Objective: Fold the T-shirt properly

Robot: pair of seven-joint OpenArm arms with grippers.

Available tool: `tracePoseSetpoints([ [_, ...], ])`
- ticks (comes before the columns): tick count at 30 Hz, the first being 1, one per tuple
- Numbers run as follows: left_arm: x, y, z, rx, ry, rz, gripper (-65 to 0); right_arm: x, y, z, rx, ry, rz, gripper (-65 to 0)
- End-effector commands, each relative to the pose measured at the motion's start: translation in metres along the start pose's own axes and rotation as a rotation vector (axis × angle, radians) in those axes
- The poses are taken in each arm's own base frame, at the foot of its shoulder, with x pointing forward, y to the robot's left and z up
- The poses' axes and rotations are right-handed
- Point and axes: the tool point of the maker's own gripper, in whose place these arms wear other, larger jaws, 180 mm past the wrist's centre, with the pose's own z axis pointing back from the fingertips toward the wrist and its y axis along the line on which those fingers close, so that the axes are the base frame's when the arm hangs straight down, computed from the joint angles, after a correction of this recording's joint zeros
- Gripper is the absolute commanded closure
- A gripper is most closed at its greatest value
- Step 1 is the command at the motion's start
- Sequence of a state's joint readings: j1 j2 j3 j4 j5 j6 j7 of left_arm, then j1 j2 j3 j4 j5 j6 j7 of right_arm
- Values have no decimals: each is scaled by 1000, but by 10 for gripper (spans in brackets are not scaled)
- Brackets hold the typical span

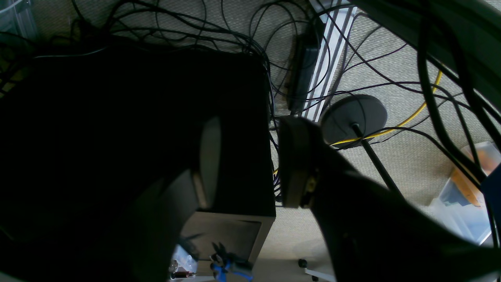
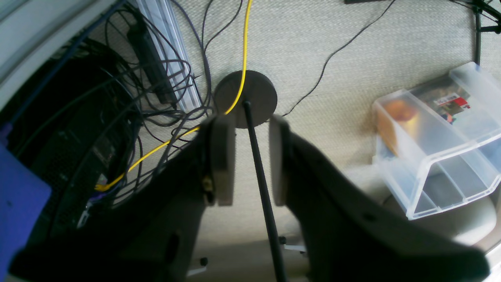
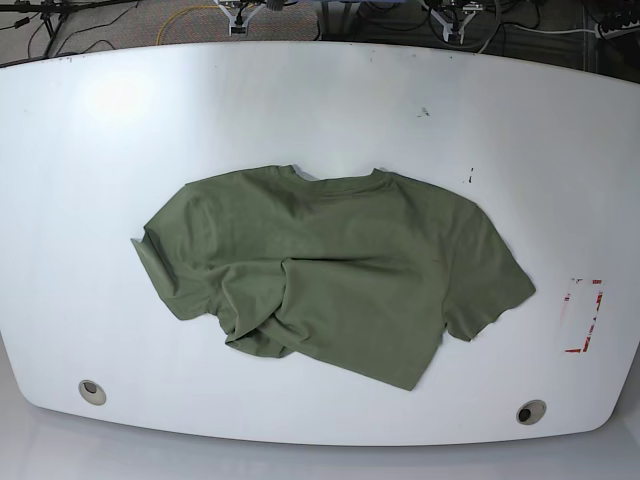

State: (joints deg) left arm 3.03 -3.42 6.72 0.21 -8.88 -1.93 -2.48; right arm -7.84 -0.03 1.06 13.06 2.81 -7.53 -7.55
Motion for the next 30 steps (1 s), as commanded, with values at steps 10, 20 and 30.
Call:
tracePoseSetpoints([
  [10,0,15,1,22,-10,-1,-227,-15,-8,-1,-18,27,0,-141],
  [20,-5,13,1,20,3,-3,-225,-9,-6,-1,-12,17,0,-144],
  [30,-4,13,1,20,-2,2,-226,-12,-6,-1,-12,24,3,-143],
])
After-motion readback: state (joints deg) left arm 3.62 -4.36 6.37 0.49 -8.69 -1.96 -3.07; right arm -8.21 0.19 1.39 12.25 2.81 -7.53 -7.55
